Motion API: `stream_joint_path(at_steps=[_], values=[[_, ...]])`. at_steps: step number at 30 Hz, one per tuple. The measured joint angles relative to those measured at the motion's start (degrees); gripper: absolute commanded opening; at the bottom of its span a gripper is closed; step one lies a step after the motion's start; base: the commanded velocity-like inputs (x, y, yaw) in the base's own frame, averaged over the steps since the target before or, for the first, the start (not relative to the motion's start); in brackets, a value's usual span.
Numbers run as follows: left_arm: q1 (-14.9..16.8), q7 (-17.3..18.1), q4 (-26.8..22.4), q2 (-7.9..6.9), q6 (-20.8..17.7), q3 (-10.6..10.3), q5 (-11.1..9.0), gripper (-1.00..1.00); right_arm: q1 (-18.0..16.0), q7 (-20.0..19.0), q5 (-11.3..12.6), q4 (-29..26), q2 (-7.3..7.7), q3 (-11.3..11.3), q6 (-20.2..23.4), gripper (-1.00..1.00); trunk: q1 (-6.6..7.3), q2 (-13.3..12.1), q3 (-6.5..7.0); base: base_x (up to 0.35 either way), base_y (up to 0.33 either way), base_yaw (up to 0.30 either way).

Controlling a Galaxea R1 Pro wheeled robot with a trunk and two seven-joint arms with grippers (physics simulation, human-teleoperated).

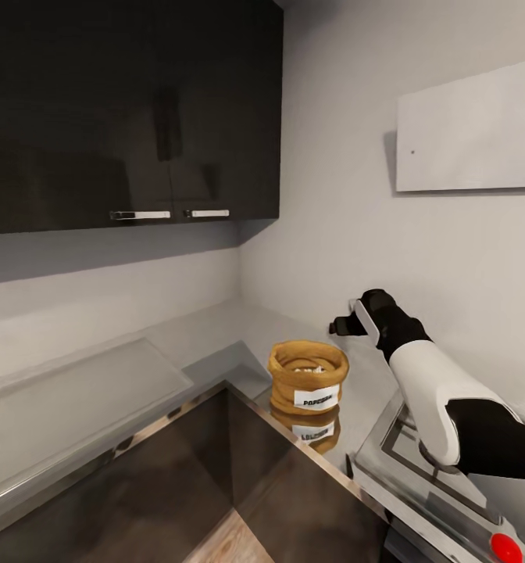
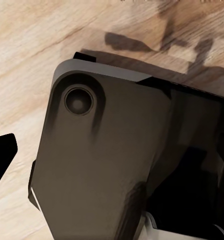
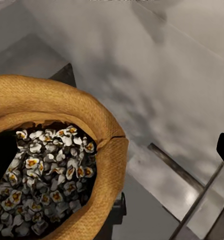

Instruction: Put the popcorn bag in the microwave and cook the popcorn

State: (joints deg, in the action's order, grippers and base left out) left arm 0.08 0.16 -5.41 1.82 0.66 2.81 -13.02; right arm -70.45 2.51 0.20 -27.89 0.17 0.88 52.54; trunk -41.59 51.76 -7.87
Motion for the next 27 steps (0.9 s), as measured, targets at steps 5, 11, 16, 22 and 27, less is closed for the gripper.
stream_joint_path(at_steps=[5, 11, 16, 22, 27], values=[[0.0, 0.0, -0.1, 0.00, 0.1, 0.0, 0.0, 1.00, 0.0, 0.0, 0.2, 0.1, 0.07, 0.0, 0.1, 1.00, 0.00, 0.0, 0.00, 0.108, 0.000, 0.000], [0.0, 0.0, -0.1, -0.05, 0.0, 0.0, 0.0, 1.00, 0.0, 0.1, 0.2, 1.5, 0.04, 0.1, -0.6, 1.00, -0.01, 0.0, 0.00, 0.014, 0.000, 0.000], [0.0, 0.1, -0.1, -0.06, 0.0, 0.0, 0.0, 1.00, 0.1, 0.3, 0.2, 1.6, 0.07, 0.0, -2.0, 1.00, 0.02, 0.0, 0.00, 0.246, 0.000, 0.000], [0.0, 0.0, -0.1, -0.04, 0.0, 0.0, 0.0, 1.00, 0.1, 0.5, 0.2, 1.7, 0.02, 0.1, -2.2, 1.00, 0.00, 0.0, 0.00, 0.175, 0.000, 0.000], [0.0, 0.0, -0.2, 0.00, 0.1, 0.0, 0.0, 1.00, 0.1, 0.7, 0.1, 6.7, 0.22, 0.0, -5.0, 1.00, -0.01, 0.0, 0.00, 0.006, 0.000, 0.000]])
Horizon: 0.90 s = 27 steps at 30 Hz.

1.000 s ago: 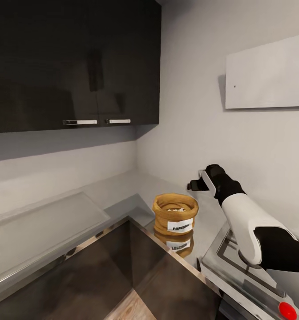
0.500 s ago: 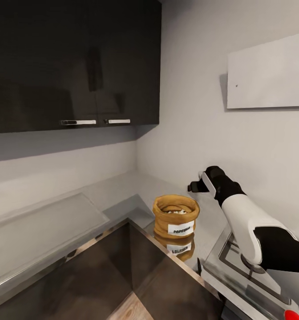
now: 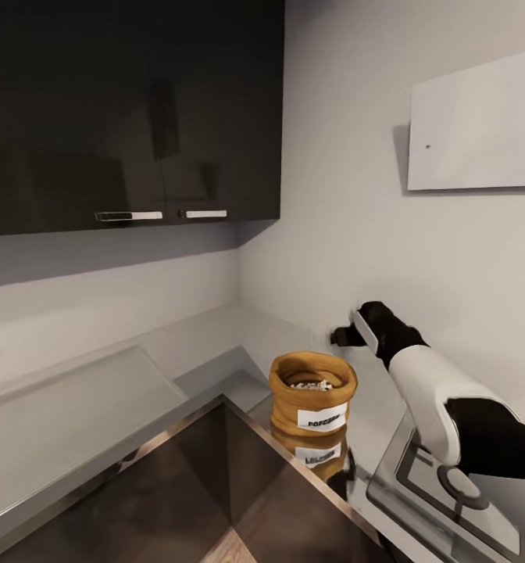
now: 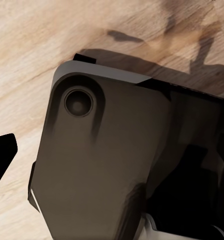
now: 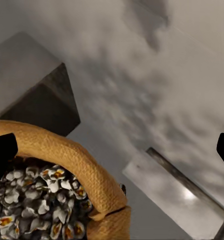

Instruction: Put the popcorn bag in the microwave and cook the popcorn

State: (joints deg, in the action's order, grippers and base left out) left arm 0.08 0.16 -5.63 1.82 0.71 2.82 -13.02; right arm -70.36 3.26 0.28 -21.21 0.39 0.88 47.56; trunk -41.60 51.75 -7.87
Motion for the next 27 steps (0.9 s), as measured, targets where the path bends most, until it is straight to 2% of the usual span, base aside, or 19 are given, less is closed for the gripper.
stream_joint_path(at_steps=[1, 3, 5, 11, 15, 17, 21, 24, 27], values=[[0.0, 0.0, 0.0, 0.00, 0.0, 0.0, 0.0, 1.00, 0.0, 0.0, 0.0, 1.6, 0.25, 0.0, -1.9, 1.00, 0.00, 0.0, 0.00, 0.000, 0.000, 0.000], [0.0, 0.0, -0.1, 0.00, 0.0, 0.0, 0.0, 1.00, 0.0, -0.6, -0.1, 7.4, 1.67, 0.0, -9.2, 1.00, 0.00, 0.0, 0.00, 0.000, 0.000, 0.000], [0.0, 0.0, 0.0, 0.00, 0.0, 0.0, 0.0, 1.00, 0.0, -0.8, 0.0, 9.0, 2.10, 0.0, -11.0, 1.00, 0.00, 0.0, 0.00, 0.000, 0.000, 0.000], [0.0, 0.0, 0.0, 0.00, 0.0, 0.0, 0.0, 1.00, 0.0, -0.9, 0.2, 10.3, 2.19, 0.1, -11.6, 1.00, 0.00, 0.0, 0.00, 0.000, 0.000, 0.000], [0.0, 0.0, 0.0, 0.00, 0.0, 0.0, 0.0, 1.00, -0.1, -0.8, -0.6, 11.6, 1.92, 0.1, -11.7, 1.00, 0.01, 0.0, 0.02, 0.000, 0.000, 0.000], [0.0, 0.0, 0.0, 0.00, 0.0, 0.0, 0.0, 1.00, 0.0, -0.9, 0.1, 13.9, 1.64, 0.1, -11.8, 1.00, 0.00, 0.0, 0.00, 0.000, 0.000, 0.000], [0.0, 0.0, 0.0, 0.00, 0.0, 0.0, 0.0, 1.00, 0.0, -0.9, 0.0, 14.1, 1.52, 0.2, -11.0, 1.00, 0.00, 0.0, 0.00, 0.000, 0.000, 0.000], [0.0, 0.0, 0.0, 0.00, 0.0, 0.0, 0.0, 1.00, 0.0, -0.9, -1.2, 14.1, 1.41, 0.3, -10.7, 1.00, 0.00, 0.0, 0.00, 0.000, 0.000, 0.000], [0.0, 0.0, 0.0, 0.00, 0.0, 0.0, 0.0, 1.00, 0.0, -1.0, -2.8, 14.1, 1.30, 0.3, -8.4, 1.00, 0.00, 0.0, 0.00, 0.000, 0.000, 0.000]])
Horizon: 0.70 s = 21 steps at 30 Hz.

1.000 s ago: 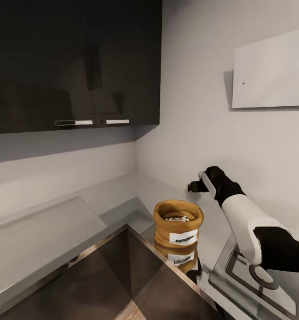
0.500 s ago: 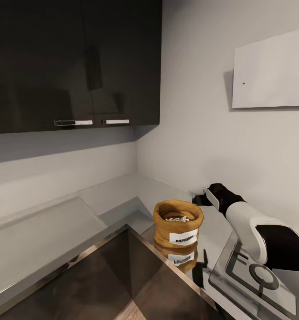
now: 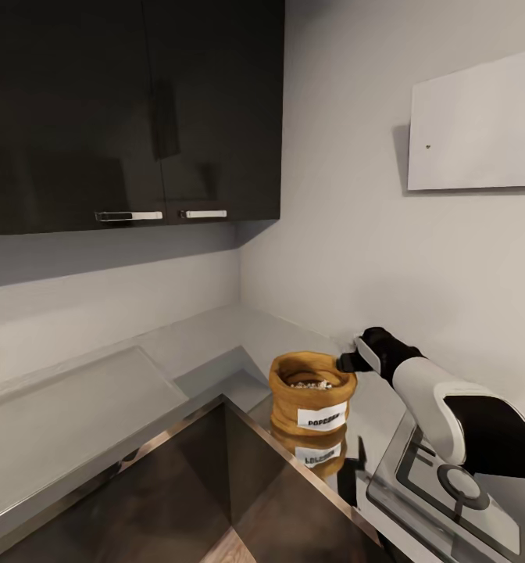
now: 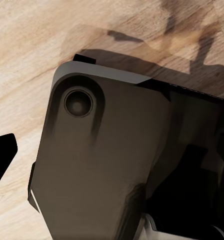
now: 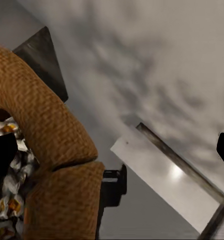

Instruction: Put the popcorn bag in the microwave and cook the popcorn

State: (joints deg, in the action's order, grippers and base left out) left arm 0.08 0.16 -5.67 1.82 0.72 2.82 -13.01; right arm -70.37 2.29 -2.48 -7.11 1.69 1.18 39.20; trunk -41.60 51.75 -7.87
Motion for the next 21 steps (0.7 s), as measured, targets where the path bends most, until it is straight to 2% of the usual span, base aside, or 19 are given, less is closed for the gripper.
stream_joint_path(at_steps=[6, 18, 21], values=[[0.0, 0.0, 0.0, 0.00, 0.0, 0.0, 0.0, 1.00, 0.0, -0.4, -0.5, 2.3, -0.02, 0.0, 2.0, 1.00, 0.00, 0.0, 0.00, 0.000, 0.000, 0.000], [0.0, -0.1, 0.0, 0.00, 0.0, 0.0, 0.0, 1.00, 0.0, -0.4, -0.5, 4.3, 0.02, 0.0, 0.9, 1.00, 0.00, 0.0, 0.00, 0.000, 0.000, 0.000], [0.0, -0.1, 0.0, 0.00, 0.0, 0.0, 0.0, 1.00, 0.0, -1.0, -0.5, 4.3, 0.06, -0.1, -1.3, 1.00, 0.00, 0.0, 0.00, 0.000, 0.000, 0.000]])
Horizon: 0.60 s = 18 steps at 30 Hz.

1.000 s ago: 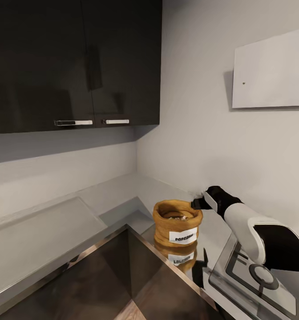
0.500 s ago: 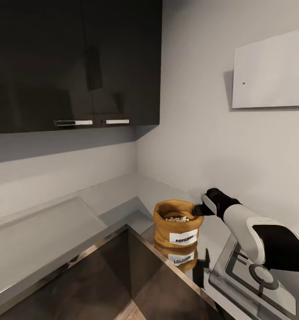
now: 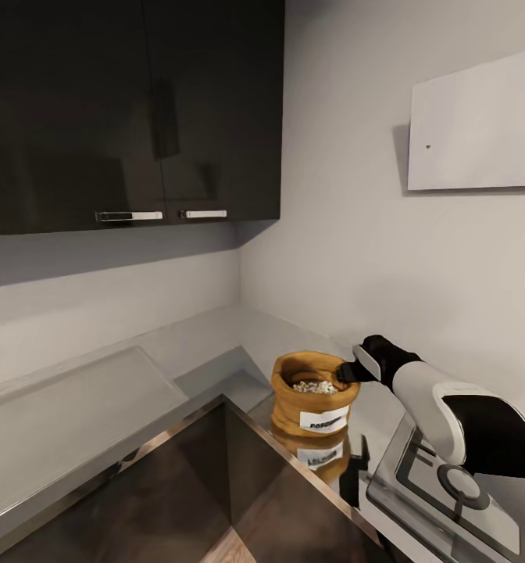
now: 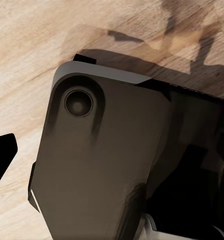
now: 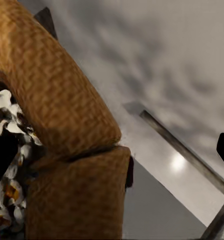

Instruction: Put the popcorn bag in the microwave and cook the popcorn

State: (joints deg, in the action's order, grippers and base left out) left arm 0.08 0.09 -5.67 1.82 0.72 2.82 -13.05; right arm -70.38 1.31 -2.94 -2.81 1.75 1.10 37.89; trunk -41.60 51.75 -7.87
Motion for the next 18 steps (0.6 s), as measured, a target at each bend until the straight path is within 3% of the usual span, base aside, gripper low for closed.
stream_joint_path(at_steps=[4, 8, 9, 18], values=[[0.0, 0.0, 0.0, 0.00, 0.0, 0.0, 0.0, 1.00, 0.0, -4.1, 0.0, 0.0, 0.06, 0.0, -2.6, 1.00, 0.00, 0.0, 0.00, 0.000, 0.000, 0.000], [0.0, 0.0, 0.0, 0.00, 0.0, 0.0, 0.0, 1.00, 0.0, -5.0, -0.1, 0.0, 0.21, 0.0, -2.9, 1.00, 0.00, 0.0, 0.00, 0.000, 0.000, 0.000], [0.0, 0.0, 0.0, 0.00, 0.0, 0.0, 0.0, 1.00, 0.0, -5.1, -0.1, 0.0, 0.24, 0.0, -2.9, -1.00, 0.00, 0.0, 0.00, 0.000, 0.000, 0.000], [0.0, 0.0, 0.0, 0.00, 0.0, 0.0, 0.0, 1.00, 0.0, -5.2, -0.3, 0.0, 0.34, 0.2, -3.0, -1.00, 0.00, 0.0, 0.00, 0.000, 0.000, 0.000]])
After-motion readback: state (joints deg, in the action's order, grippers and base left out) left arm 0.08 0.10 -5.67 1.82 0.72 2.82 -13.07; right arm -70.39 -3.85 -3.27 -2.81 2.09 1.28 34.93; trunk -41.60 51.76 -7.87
